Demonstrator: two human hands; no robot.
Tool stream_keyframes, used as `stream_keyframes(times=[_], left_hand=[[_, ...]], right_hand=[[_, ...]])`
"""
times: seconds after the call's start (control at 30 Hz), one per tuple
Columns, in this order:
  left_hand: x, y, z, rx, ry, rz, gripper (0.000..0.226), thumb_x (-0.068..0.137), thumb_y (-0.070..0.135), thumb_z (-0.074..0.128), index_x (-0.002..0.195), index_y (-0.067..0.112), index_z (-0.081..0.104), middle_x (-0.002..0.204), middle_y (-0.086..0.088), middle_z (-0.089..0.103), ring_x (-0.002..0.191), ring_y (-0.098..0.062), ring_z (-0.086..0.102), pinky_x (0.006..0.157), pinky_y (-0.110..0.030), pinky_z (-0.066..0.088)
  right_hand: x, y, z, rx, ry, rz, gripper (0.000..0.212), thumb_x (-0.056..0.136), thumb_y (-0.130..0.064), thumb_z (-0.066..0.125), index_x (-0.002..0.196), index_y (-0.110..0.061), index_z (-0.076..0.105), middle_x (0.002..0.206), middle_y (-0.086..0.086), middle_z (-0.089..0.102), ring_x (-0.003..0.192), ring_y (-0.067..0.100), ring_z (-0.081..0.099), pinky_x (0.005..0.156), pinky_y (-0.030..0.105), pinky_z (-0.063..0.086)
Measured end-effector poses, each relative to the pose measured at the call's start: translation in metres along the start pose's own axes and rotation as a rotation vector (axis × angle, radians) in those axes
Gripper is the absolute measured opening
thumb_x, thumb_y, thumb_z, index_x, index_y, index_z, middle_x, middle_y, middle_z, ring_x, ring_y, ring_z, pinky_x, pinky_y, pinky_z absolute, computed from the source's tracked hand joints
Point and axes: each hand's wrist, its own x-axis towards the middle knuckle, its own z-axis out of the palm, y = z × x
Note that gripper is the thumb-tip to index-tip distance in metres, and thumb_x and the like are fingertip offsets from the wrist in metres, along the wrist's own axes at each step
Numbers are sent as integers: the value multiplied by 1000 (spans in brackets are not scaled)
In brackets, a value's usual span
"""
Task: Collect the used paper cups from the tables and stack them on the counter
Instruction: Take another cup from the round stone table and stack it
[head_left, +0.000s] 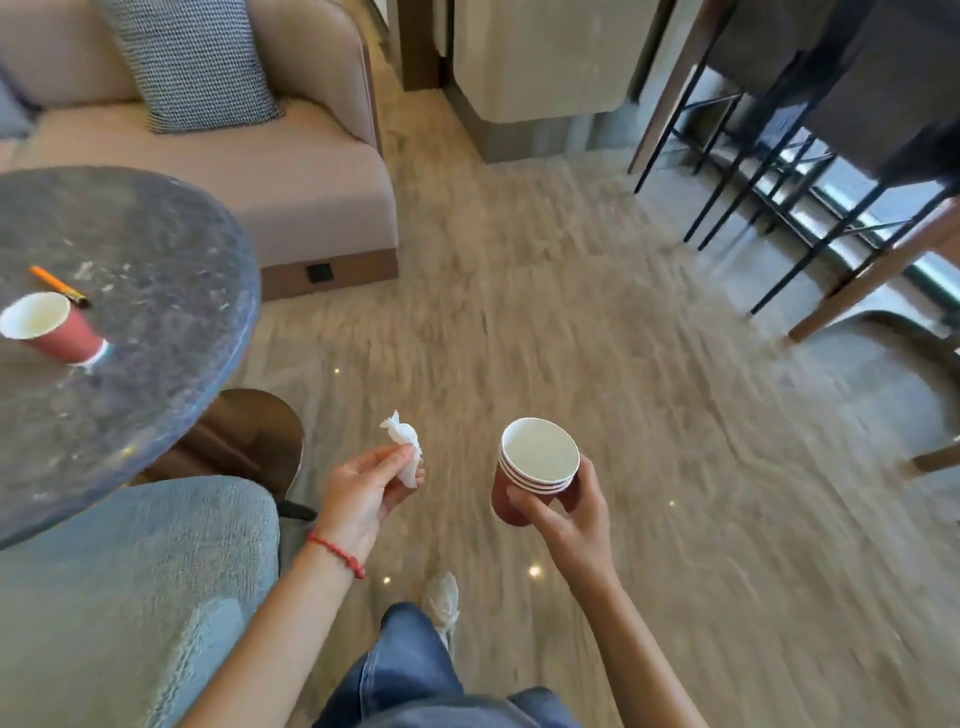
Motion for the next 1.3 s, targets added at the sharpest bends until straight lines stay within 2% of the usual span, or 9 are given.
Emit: stream_keyframes(times=[0.13, 0.3, 0.5, 0.67, 0.8, 0.9, 0.97, 1.07, 1.3], left_hand=[[49, 51, 2, -10, -2, 56, 14, 82, 3, 62, 69, 0, 64, 55, -1, 66, 53, -7, 62, 54, -18, 53], [99, 82, 8, -34, 19, 85, 31, 82, 4, 64, 51, 7, 65, 60, -2, 66, 58, -10, 63, 58, -22, 55], [165, 107, 17, -55, 144, 78, 20, 81, 5, 64, 62, 1, 61, 59, 2, 66, 63, -10, 63, 68, -27, 55], [216, 139, 29, -130, 268, 85, 9, 81, 7, 64, 75, 0, 64, 73, -8, 60, 70, -16, 57, 68, -27, 52], [248, 167, 36, -184, 340, 103, 13, 81, 8, 64, 70, 1, 61, 72, -8, 59, 69, -16, 56, 59, -23, 52], [265, 183, 31, -226, 404, 128, 20, 82, 9, 64, 63, 1, 58, 72, -8, 61, 72, -16, 58, 66, -27, 52], [270, 189, 22, -271, 472, 147, 21, 82, 8, 64, 63, -1, 61, 72, -7, 65, 71, -15, 62, 65, -28, 54], [267, 191, 7, -379, 600, 182, 26, 81, 6, 64, 56, 4, 67, 63, -4, 68, 60, -11, 65, 55, -23, 55], [229, 190, -27, -452, 837, 268, 30, 82, 9, 64, 52, 10, 69, 63, -4, 69, 66, -12, 68, 60, -23, 55]], right_hand=[[58, -24, 35, -15, -45, -17, 61, 57, -27, 80, 112, -29, 54, 102, -23, 65, 97, -2, 60, 82, 15, 47], [120, -38, 62, -41, -104, -24, 63, 58, -29, 81, 115, -27, 54, 105, -20, 65, 101, 1, 61, 81, 15, 47], [207, -47, 95, -55, -202, -8, 65, 55, -36, 80, 114, -32, 54, 105, -22, 64, 101, 0, 61, 80, 13, 48], [295, -64, 129, -79, -340, -38, 59, 58, -31, 80, 110, -35, 53, 102, -24, 65, 97, -1, 62, 76, 12, 49], [360, -87, 155, -105, -459, -64, 63, 58, -33, 81, 113, -34, 52, 106, -23, 64, 101, 0, 62, 79, 14, 50], [400, -99, 183, -118, -581, -83, 59, 64, -23, 84, 112, -35, 53, 107, -22, 64, 102, 2, 62, 80, 16, 51], [417, -105, 205, -133, -660, -97, 57, 66, -17, 84, 109, -37, 53, 105, -24, 64, 102, 0, 61, 80, 16, 50], [426, -111, 242, -155, -786, -121, 56, 67, -16, 83, 108, -37, 52, 104, -24, 64, 100, -1, 61, 79, 15, 50], [402, -121, 318, -170, -1085, -145, 66, 60, -32, 87, 115, -33, 51, 109, -18, 64, 102, -1, 60, 80, 13, 49]])
